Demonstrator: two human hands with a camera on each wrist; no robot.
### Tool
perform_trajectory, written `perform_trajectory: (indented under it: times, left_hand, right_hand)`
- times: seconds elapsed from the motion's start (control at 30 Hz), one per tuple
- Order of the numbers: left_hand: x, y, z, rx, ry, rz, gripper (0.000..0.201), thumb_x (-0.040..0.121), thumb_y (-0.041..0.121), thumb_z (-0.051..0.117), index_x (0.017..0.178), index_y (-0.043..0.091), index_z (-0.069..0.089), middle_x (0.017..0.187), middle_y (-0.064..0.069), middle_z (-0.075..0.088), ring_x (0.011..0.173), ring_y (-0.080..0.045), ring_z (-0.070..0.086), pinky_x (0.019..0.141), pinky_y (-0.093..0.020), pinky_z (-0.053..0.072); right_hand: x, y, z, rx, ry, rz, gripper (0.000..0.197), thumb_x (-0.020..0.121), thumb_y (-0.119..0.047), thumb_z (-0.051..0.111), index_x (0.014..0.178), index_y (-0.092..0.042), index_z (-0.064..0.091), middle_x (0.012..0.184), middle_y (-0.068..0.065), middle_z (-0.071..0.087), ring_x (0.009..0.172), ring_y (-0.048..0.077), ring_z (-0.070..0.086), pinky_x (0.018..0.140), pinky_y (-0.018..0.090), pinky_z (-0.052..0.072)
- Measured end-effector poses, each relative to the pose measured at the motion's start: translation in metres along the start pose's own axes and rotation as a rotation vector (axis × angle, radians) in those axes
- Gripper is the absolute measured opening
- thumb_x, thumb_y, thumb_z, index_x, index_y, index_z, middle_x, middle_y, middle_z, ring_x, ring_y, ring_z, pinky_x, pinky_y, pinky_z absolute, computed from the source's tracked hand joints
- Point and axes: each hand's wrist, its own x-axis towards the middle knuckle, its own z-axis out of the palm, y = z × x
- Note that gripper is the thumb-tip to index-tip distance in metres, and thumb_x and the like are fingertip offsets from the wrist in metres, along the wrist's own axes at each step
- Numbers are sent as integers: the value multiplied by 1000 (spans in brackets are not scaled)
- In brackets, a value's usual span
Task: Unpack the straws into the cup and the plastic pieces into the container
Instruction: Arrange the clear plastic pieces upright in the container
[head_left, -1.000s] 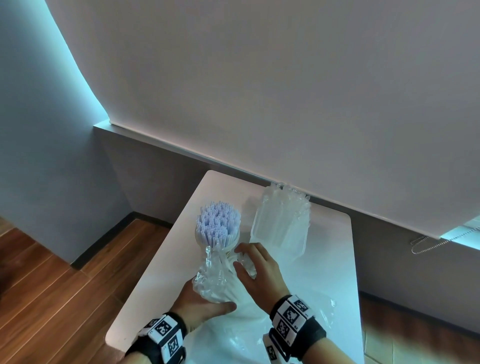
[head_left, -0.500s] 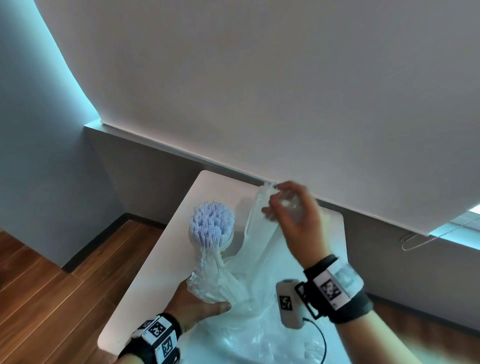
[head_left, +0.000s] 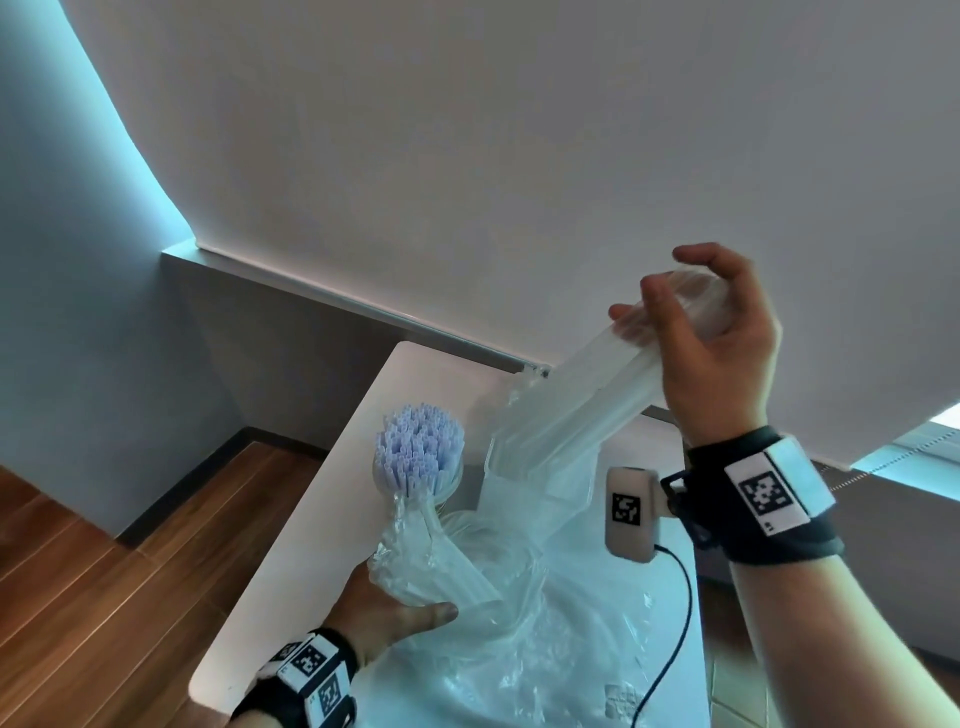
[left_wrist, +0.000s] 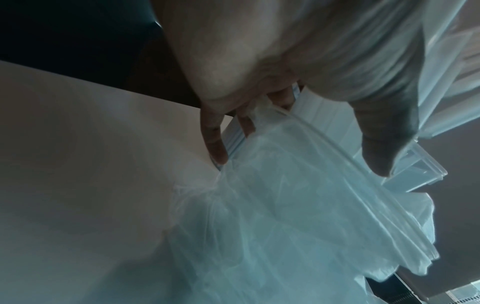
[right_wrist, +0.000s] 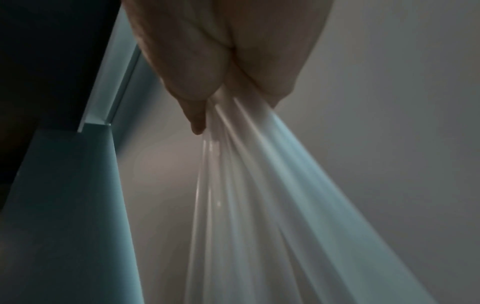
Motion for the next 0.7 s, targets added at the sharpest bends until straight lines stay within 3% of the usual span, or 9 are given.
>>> perform_trajectory:
  times: [0.07,0.2,0.27,0.33,0.43,0.57,0.63,0.7]
  left_hand:
    - [-1,0,0,-7,-4,2,59,52,16,97,103,19,67,96,11,75,88,-4,70,85,-25,55]
    - [-1,1,2,-33,1,-7,58,52,13,96,99,25,64,89,21,74,86,1,69,71,-10,49]
    - [-1,2,3,-39,12,-16,56,52,13,96,97,25,64,84,17,74,88,0,68,67,-8,47]
    - [-2,3,3,-47,8,-20,53,53,13,96,94,25,64,81,22,73,82,7,67,65,-6,45]
    - [-2,2,4,-51,0,-24,56,50,16,97,96,24,66,85,21,74,82,5,68,75,-14,50]
    - [0,-4,2,-60,20,-25,61,49,16,98,101,23,67,93,18,74,90,-2,70,78,-19,52]
    - [1,-6,2,-48,12,-28,61,48,19,98,102,20,69,95,11,76,90,-7,71,85,-28,55]
    - [1,-7,2,-41,5,-30,61,48,20,98,102,19,70,96,7,76,91,-9,72,90,-34,55]
  right_hand:
    - [3,9,-7,-46,-36,23,26,91,-7,67,115,-6,55,87,16,65,72,34,72,72,52,59]
    - [-10,43,-11,-135,-228,99,33,92,0,62,122,-7,49,91,16,65,76,31,71,75,46,59]
    - [-18,62,-11,-227,-306,139,36,91,-5,65,122,-16,51,92,4,68,85,22,70,84,42,56]
    - [-22,80,-14,-398,-371,137,30,87,-15,71,113,-23,58,94,-11,68,95,9,66,92,34,50]
    - [-28,95,-16,-560,-457,161,26,82,-25,76,105,-29,63,99,-19,67,99,1,60,91,25,44]
    - [-39,116,-19,-787,-594,29,35,81,-37,75,113,-32,65,122,-19,57,121,12,47,103,34,36]
    - [-49,129,-20,-969,-786,-22,47,87,-51,62,132,-41,53,144,-20,44,139,13,32,111,43,27]
    - [-58,136,-22,-1089,-906,-9,55,94,-57,45,146,-46,30,155,-25,23,148,11,9,115,47,14]
